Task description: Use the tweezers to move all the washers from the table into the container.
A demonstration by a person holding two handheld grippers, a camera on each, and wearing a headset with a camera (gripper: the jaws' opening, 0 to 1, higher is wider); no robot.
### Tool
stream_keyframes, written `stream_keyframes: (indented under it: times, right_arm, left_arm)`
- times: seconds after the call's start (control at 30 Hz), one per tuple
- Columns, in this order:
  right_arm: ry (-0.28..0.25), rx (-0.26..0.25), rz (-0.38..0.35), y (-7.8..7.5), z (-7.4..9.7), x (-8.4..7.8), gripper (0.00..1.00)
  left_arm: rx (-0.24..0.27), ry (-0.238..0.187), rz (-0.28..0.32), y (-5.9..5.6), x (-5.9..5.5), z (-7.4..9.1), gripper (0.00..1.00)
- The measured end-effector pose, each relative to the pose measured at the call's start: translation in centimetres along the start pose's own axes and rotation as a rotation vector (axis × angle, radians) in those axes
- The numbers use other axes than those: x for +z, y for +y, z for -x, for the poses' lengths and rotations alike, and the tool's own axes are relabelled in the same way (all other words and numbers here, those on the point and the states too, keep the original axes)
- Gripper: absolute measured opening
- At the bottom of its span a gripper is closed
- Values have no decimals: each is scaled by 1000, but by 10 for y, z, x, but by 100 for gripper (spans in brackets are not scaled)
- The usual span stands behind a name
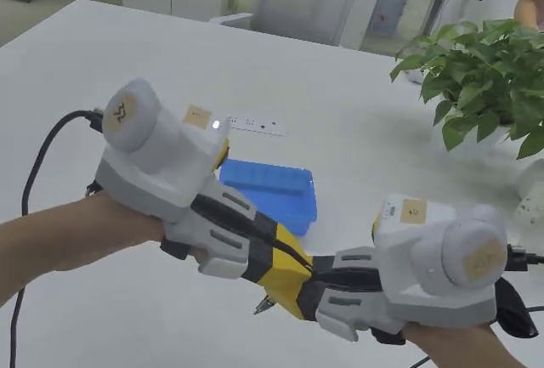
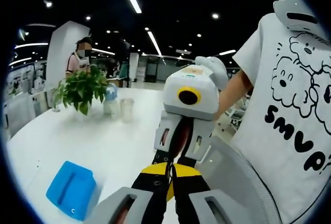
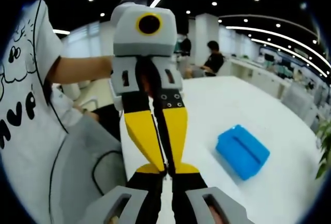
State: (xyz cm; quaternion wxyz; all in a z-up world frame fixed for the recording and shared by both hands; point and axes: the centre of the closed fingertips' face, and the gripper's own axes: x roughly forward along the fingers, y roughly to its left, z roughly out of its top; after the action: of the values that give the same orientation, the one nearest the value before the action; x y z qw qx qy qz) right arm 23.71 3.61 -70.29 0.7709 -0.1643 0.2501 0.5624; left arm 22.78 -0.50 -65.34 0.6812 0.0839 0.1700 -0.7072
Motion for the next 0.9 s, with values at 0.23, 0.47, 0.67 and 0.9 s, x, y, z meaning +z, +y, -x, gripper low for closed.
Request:
stream_keyframes:
  times: [0.23,0.47,0.67,0.9]
  right_arm:
    - [-30,-7,-67,-4,-5,-1,4]
    - [-87,-41,-115,-8,-10,-7,8]
    - [-102,-59,-166,-16,-13,-13,7]
    - [80,-116,46,-37,-17,-42,6]
  left_arm:
    - [64,9,-1,16,-3,5,0]
    - [54,-69,31,21,18,14,0]
    - [51,-3,-7,22,7,10,0]
    - [146,56,-36,35,-22,8,0]
